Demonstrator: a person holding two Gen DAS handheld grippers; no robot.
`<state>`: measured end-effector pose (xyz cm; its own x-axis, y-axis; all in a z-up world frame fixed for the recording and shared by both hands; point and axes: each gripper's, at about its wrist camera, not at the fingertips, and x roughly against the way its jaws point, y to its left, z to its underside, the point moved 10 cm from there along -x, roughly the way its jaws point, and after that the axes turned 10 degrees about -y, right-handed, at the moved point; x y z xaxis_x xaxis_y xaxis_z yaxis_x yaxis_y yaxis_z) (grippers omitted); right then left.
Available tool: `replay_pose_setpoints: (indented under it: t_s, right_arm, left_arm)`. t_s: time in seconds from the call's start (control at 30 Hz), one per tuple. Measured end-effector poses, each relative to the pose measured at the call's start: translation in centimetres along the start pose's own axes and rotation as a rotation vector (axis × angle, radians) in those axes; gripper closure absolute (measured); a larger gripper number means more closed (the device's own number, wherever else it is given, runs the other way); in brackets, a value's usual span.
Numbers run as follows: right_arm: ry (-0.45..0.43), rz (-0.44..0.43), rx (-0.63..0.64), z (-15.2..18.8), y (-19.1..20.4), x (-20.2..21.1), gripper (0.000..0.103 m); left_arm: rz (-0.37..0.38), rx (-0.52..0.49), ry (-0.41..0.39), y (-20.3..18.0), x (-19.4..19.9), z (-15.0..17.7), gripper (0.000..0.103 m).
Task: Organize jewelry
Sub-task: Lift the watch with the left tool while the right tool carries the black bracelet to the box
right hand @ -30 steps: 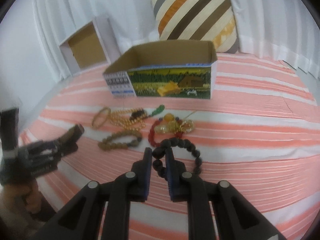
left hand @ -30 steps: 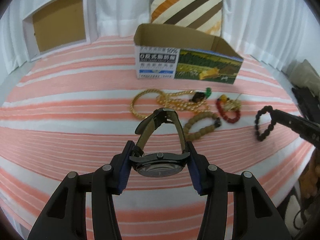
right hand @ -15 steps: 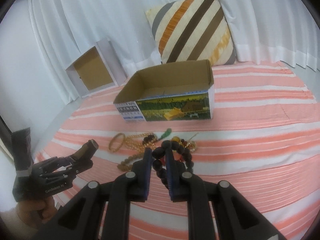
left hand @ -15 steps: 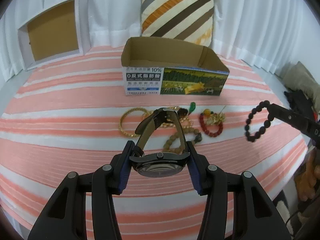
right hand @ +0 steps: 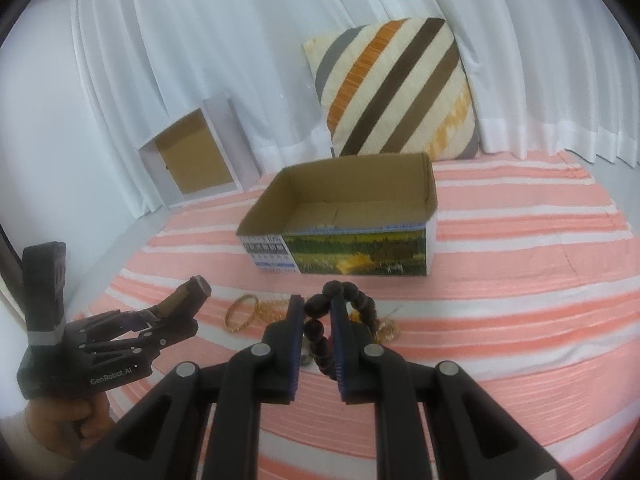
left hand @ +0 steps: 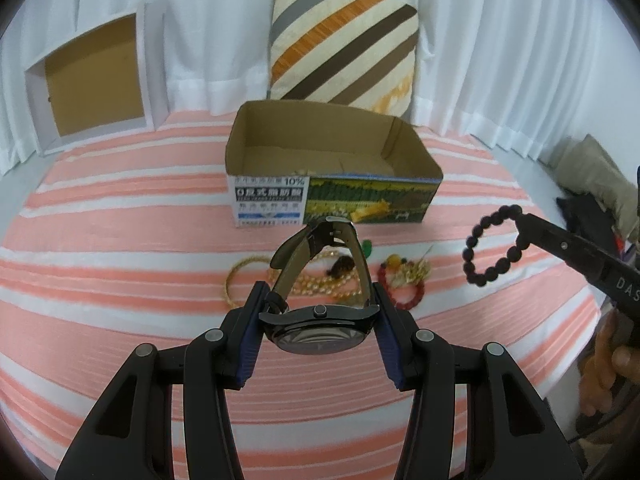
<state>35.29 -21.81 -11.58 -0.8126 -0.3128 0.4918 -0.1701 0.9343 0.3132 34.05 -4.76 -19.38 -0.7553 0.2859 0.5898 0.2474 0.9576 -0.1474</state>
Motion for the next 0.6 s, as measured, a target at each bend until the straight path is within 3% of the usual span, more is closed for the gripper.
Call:
replay_pose_setpoints:
  t_s: [0.6]
  right_arm:
    - [-0.043, -0.045, 0.006, -5.3, 0.3, -1.7, 0.089]
  left_arm:
    - [0.050, 0.011, 0.008, 0.4, -1.2, -5.3, 0.052]
